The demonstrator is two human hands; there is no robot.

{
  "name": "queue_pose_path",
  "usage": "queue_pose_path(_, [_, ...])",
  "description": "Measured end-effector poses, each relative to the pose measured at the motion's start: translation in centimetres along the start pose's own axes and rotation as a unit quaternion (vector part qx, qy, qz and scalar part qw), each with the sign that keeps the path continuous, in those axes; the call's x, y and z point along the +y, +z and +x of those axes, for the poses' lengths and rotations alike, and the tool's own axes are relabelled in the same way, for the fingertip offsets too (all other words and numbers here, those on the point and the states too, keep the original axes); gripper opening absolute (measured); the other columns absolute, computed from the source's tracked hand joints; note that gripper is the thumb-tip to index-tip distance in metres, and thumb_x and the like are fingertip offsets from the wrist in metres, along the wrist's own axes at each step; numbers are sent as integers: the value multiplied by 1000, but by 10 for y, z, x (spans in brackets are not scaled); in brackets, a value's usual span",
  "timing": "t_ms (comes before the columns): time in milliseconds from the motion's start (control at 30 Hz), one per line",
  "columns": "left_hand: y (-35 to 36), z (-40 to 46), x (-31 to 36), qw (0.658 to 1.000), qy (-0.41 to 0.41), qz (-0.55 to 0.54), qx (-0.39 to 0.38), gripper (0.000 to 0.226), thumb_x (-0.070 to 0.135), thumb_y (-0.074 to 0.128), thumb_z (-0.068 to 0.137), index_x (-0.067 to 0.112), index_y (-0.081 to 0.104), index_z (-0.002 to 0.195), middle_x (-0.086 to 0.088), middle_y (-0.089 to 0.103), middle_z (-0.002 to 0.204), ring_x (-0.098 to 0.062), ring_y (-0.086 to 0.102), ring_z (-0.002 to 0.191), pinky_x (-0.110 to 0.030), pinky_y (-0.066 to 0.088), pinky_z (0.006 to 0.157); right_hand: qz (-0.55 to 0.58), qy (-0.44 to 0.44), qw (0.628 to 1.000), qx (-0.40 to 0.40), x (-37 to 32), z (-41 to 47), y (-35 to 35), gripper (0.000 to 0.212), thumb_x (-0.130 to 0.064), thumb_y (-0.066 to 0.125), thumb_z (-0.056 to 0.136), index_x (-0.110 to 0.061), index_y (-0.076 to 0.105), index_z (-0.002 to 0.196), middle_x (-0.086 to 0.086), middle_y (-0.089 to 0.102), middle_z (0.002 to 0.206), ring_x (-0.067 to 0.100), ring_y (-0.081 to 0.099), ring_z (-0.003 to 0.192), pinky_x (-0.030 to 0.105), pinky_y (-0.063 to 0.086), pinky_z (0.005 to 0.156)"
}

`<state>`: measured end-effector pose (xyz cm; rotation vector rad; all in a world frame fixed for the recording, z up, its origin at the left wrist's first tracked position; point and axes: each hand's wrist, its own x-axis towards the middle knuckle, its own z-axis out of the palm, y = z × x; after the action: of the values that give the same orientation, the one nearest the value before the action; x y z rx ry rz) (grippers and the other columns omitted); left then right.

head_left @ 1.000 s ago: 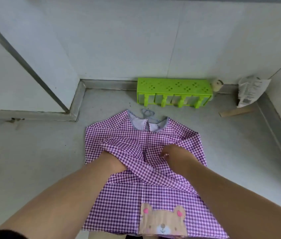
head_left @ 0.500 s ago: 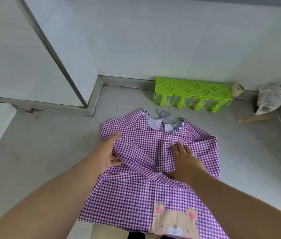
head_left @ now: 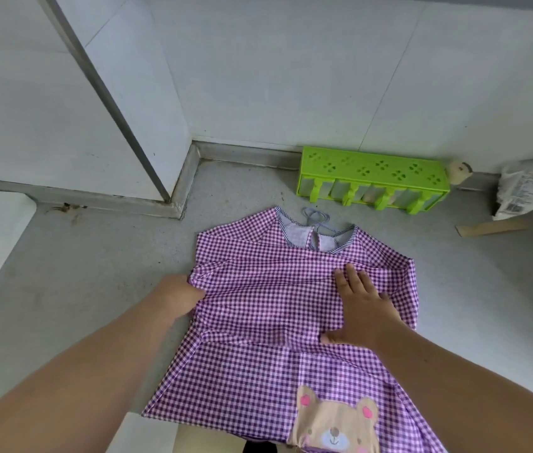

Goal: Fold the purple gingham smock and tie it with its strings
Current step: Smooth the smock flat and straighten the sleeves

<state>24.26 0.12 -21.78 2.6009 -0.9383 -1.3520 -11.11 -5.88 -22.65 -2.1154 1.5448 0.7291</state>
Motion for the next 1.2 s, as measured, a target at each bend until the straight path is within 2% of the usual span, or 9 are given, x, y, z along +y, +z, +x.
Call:
queue_pose_path(67, [2,6,-5,999,-1,20,39,48,41,71,93,12,62,131,-11,65,123,-26,66,102,-44,55,100,0,-2,1000,-4,0,2,1,154,-92,67,58,-25,-29,158,1,-38,165,30,-22,156,64,13,124])
queue_pose_path(133, [5,10,-4,995,-4,-5,97,81,45,78,88,15,42,154,-16,46,152,-36,54,133,-47,47,109,5,-13,1000,3,2,3,0,150,-94,63,60,-25,-27,159,-1,-37,164,28,-23,156,62,10,124])
queue_pose_path(200, [11,12,3,995,19,1,98,96,45,80,87,19,26,162,-16,31,161,-38,43,143,-49,41,114,27,-21,999,30,8,1,1,136,-90,59,70,-29,-21,162,-4,-33,166,25,-21,157,57,7,125])
queue_pose_path(333, [25,23,9,995,21,34,88,105,49,84,79,17,23,158,-16,41,151,-39,50,136,-54,46,112,48,29,995,88,28,-7,8,106,-77,52,88,-34,-8,164,-2,-18,172,26,-9,160,51,8,127])
queue_pose_path(500, [34,33,15,994,-16,42,96,109,65,85,65,9,38,146,-15,56,141,-38,60,126,-52,54,104,57,129,987,78,52,-15,14,107,-80,44,90,-25,-8,165,6,-12,173,27,-8,160,48,3,127])
queue_pose_path(600, [36,39,19,992,3,99,72,98,77,73,65,18,58,142,-10,65,136,-34,65,120,-50,55,102,52,141,982,115,56,-21,12,100,-74,46,93,-23,0,166,6,-4,174,28,-3,160,46,2,129])
queue_pose_path(733, [31,21,32,988,74,116,65,52,60,71,87,25,71,125,-1,73,120,-26,69,105,-42,56,95,37,67,983,166,44,-39,10,75,-65,50,96,-35,23,160,-3,24,168,24,26,153,49,25,126])
queue_pose_path(933, [31,17,39,987,105,108,48,32,49,68,96,23,74,114,-1,75,113,-25,69,99,-39,56,91,41,30,998,35,39,-49,42,125,-87,54,78,-32,-21,161,-1,-31,168,23,-22,157,50,2,129])
queue_pose_path(1200, [18,28,72,976,165,47,131,38,47,66,98,17,69,122,-5,72,117,-28,68,101,-39,54,87,61,34,997,23,54,-5,6,131,-80,66,75,-32,-20,161,-4,-34,166,20,-23,156,51,4,127])
